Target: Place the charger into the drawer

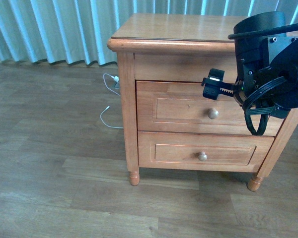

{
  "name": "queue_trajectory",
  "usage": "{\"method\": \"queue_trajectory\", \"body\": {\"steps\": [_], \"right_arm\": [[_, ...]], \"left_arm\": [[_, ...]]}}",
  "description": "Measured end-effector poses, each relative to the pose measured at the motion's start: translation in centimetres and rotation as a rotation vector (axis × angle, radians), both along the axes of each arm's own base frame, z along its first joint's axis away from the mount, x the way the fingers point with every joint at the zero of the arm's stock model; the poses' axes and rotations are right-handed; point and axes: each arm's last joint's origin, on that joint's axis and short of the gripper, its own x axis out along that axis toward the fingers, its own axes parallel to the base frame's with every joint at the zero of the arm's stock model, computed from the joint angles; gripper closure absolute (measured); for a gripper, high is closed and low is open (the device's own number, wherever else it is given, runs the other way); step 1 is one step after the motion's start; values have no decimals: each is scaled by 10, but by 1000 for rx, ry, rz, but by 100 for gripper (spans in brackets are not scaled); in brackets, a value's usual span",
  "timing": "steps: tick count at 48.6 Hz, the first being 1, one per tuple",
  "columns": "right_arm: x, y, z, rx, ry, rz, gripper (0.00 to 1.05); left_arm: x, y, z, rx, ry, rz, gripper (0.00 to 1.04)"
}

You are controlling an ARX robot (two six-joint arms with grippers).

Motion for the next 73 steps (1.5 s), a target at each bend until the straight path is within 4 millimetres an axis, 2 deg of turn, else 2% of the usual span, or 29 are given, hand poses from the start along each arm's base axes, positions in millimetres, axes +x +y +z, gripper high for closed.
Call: {"method": "queue_trajectory", "body": {"steps": [17, 28, 42, 47, 53, 60, 63, 73], "right_arm": [[-2, -2, 0, 17, 3, 1, 8], [-27, -12, 19, 87, 1, 72, 8], [-73, -19, 56, 106, -35, 169, 8], [-94, -22, 77, 103, -61, 195, 8], [-125, -26, 105, 109, -110, 230, 8], [-154, -32, 126, 110, -149, 269, 8], [-176, -38, 139, 107, -179, 297, 8], [-227, -56, 156, 100, -233, 321, 8]], "left_arm": [[0, 0, 0, 0, 0, 0, 6], [0, 0, 0, 0, 0, 0, 6], [0, 0, 0, 0, 0, 0, 6], [0, 0, 0, 0, 0, 0, 6], [0, 0, 0, 0, 0, 0, 6], [0, 0, 0, 0, 0, 0, 6], [0, 0, 0, 0, 0, 0, 6], [0, 0, 0, 0, 0, 0, 6]]}}
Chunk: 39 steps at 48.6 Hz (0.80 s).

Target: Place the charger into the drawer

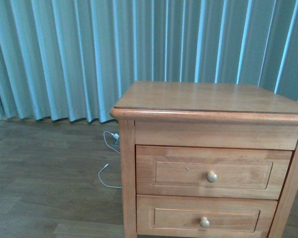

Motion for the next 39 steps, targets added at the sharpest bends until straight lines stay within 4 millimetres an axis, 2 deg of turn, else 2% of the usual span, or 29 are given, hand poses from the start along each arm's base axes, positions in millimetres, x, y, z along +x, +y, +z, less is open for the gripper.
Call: {"method": "queue_trajectory", "body": {"steps": [14, 21, 28, 39], "right_arm": [[-64, -30, 7, 8, -67, -39, 8], [-86, -42, 5, 22, -83, -69, 8], [-99, -49, -1, 36, -83, -98, 8], [-99, -50, -6, 48, -69, -112, 8]], "left_arm": [[0, 0, 0, 0, 0, 0, 6], [0, 0, 0, 0, 0, 0, 6], [0, 0, 0, 0, 0, 0, 6], [0, 0, 0, 0, 0, 0, 6]]}}
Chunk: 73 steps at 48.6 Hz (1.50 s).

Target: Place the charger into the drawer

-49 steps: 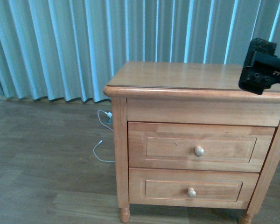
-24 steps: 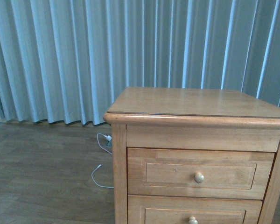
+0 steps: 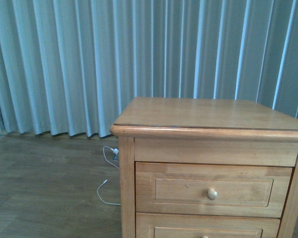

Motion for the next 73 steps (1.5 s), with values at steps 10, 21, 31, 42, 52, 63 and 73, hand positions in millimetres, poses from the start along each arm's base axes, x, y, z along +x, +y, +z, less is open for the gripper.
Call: {"method": "queue_trajectory", "body": {"steps": [10, 21, 31, 42, 52, 63, 73], "right_arm": [[0, 2, -2, -56, -61, -1, 14], [-6, 10, -40, -296, -158, 51, 58], [-10, 10, -63, -317, -150, 54, 95], [-17, 10, -78, -323, -134, 58, 103], [-23, 10, -88, -324, -152, 55, 103], [-23, 10, -95, -324, -153, 55, 103], [-23, 10, -102, -324, -160, 54, 103]], "left_arm": [[0, 0, 0, 0, 0, 0, 6], [0, 0, 0, 0, 0, 1, 6], [0, 0, 0, 0, 0, 0, 6], [0, 0, 0, 0, 0, 0, 6], [0, 0, 0, 0, 0, 0, 6], [0, 0, 0, 0, 0, 0, 6], [0, 0, 0, 0, 0, 0, 6]]}}
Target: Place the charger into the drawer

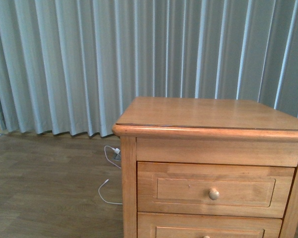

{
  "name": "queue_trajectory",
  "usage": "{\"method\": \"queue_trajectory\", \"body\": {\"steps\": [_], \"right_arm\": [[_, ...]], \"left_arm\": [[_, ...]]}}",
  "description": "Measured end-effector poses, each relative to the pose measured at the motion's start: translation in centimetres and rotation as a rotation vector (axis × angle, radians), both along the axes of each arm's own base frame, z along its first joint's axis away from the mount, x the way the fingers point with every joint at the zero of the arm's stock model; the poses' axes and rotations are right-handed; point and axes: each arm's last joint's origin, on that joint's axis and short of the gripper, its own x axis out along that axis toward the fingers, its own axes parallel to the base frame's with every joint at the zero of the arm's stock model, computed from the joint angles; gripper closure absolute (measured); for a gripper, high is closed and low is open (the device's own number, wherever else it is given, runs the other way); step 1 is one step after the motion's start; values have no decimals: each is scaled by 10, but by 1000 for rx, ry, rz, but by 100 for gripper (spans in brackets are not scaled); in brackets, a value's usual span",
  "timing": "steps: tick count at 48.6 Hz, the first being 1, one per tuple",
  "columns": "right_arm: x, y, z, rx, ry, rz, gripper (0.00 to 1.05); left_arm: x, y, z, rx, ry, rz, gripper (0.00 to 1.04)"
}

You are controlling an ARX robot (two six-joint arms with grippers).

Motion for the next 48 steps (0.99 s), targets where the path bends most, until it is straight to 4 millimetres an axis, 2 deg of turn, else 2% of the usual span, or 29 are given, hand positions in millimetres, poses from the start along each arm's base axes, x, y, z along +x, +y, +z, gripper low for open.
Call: {"method": "queue_trajectory", "body": {"steps": [4, 26, 48], "right_arm": [[0, 0, -7, 0, 8, 0, 103], [0, 0, -6, 0, 6, 0, 103], [0, 0, -6, -1, 6, 0, 25]], "left_arm": [[0, 0, 0, 0, 0, 0, 6], [0, 0, 0, 0, 0, -1, 6], [0, 0, 0, 0, 0, 0, 6]]}}
